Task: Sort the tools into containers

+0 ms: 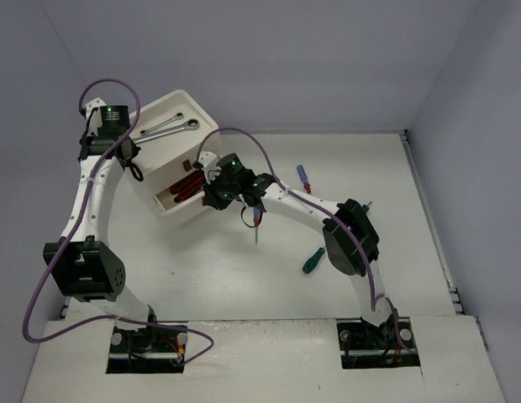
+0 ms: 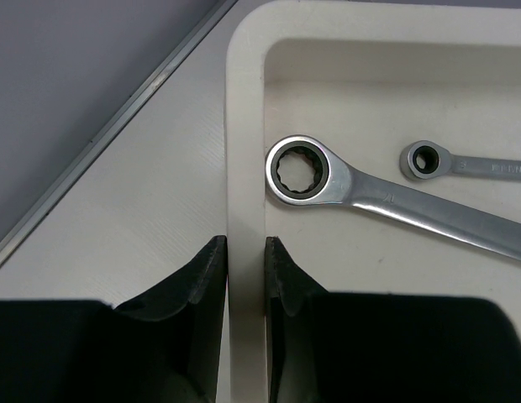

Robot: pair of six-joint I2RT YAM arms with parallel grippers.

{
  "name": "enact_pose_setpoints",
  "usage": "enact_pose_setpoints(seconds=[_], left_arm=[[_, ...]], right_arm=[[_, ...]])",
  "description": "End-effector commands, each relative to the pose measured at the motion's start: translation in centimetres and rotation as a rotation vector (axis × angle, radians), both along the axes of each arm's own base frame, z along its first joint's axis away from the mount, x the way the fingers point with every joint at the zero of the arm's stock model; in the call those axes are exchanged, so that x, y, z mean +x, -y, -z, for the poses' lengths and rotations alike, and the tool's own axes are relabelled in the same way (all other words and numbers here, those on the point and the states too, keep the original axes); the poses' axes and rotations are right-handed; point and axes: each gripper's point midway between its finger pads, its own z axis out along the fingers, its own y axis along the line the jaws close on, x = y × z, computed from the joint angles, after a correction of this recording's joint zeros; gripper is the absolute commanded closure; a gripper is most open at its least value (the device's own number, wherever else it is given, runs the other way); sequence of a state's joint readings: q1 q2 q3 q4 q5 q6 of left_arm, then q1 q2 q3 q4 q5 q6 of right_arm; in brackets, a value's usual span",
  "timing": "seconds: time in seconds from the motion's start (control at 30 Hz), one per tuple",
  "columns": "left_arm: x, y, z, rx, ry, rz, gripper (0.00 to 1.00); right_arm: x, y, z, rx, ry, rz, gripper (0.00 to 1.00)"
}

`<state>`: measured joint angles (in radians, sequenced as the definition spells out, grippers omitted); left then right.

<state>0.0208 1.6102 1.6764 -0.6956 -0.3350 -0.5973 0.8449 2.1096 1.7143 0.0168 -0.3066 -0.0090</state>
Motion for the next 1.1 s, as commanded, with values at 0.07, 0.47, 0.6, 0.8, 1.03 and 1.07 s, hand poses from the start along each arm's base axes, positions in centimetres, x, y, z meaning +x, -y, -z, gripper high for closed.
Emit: enact_pose_setpoints(seconds=[0.07, 0.47, 0.6, 0.8, 1.03, 1.07], left_arm=[[-1.5, 5.1, 0.6, -0.157, -0.036, 0.199, 1.0], [-1.7, 5.8, 1.0, -0.165, -0.054, 0.257, 1.0], [-1.7, 5.6, 0.6, -0.159, -0.045, 0.243, 1.0], [-1.9, 5.3, -0.1, -0.15, -0.024, 0.223, 1.0], [-2.0, 5.6, -0.1, -0.166, -0.021, 0.232, 1.0], [-2.1, 5.7, 0.0, -0.171, -0.023, 0.236, 1.0]], right_arm=[[5.3, -2.8, -12.9, 0.282, 0.351, -0.029, 0.93], [6.9, -5.3, -13.0, 0.321, 0.377, -0.092, 0.89], [7.0, -4.8, -12.6, 0.315, 0.357, -0.066, 0.89], [5.4, -1.3, -12.6, 0.268, 0.336, -0.001, 0.9], [4.1, 0.6, -8.0, 0.197, 0.244, 0.06, 0.92], [4.1, 0.5, -7.5, 0.194, 0.237, 0.062, 0.92]])
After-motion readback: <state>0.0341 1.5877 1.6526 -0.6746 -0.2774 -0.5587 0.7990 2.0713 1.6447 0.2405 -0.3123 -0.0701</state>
